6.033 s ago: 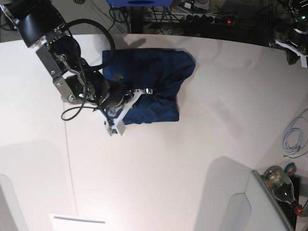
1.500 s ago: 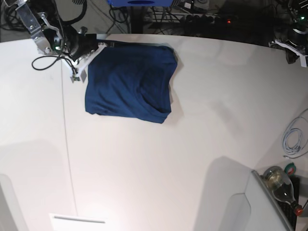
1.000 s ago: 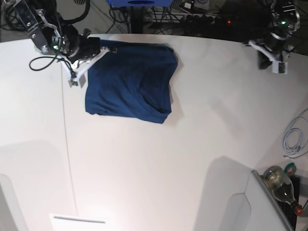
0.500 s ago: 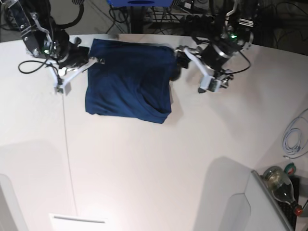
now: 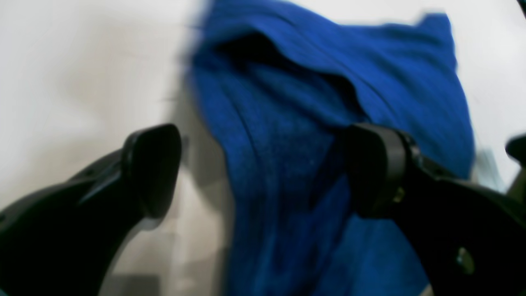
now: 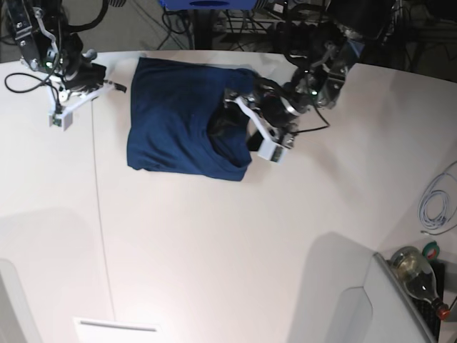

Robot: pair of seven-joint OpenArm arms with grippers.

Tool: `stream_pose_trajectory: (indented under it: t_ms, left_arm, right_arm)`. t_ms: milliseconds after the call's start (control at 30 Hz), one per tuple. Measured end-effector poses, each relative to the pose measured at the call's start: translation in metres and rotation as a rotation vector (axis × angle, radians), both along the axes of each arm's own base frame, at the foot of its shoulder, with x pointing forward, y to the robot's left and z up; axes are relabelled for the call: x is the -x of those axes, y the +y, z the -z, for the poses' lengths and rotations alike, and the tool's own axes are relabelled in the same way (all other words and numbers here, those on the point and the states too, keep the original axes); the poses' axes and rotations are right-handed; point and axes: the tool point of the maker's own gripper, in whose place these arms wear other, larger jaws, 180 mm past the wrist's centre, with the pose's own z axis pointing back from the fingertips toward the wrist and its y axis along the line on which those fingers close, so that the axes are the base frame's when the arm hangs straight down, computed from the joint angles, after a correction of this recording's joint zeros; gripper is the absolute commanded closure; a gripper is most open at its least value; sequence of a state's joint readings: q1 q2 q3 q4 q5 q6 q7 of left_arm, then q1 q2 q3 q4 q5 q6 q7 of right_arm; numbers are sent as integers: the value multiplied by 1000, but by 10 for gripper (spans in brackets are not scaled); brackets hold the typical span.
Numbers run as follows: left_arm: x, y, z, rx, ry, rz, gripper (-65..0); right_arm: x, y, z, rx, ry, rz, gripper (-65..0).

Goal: Layout the t-shirt on the table in an organized manner, then fold the t-shirt properly
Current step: 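Grasp the shirt corner with the left gripper near the right gripper, then drag the shirt corner with the left gripper to straighten the stack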

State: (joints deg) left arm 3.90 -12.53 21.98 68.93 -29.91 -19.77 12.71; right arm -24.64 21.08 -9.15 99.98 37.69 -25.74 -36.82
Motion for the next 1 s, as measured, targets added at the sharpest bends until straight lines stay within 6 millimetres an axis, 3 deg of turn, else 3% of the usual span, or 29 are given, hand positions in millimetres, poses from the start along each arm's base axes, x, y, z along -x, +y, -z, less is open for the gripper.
stream_pose_trajectory:
  t_ms: [167,233,333,433,500,700,833,933,1000]
  left_arm:
    - [-3,-13,7,-5,0,63,-596]
    - [-3,-18,9,14,3,47,-541]
    - [-3,-20,14,27,23,35,-341]
    - [-5,-19,22,9,51,41,-97]
    - [-9,-18,20,9,47,42,0]
    - [-23,-19,18,-79,106,139,0]
    - [-50,-4,9,-231,99,218,0]
    - [-54,7,6,-400,21,410,0]
    - [-52,3,7,-494,-36,544,0]
  right_arm:
    - [-4,-7,-2,9,-11,18,-15]
    - [-4,-7,-2,4,-8,24,-15]
    - [-7,-16,-5,11,-19,52,-15]
    - [-10,-29,-8,29,-33,84,-15]
    - [-8,-37,-8,38,-34,104,-15]
    - [-2,-46,-8,46,-23,132,-15]
    - [4,-58,-8,60,-18,165,-15]
    - [9,-65,-9,63,-17,212,-15]
    - [13,-65,-7,53,-12,233,-15]
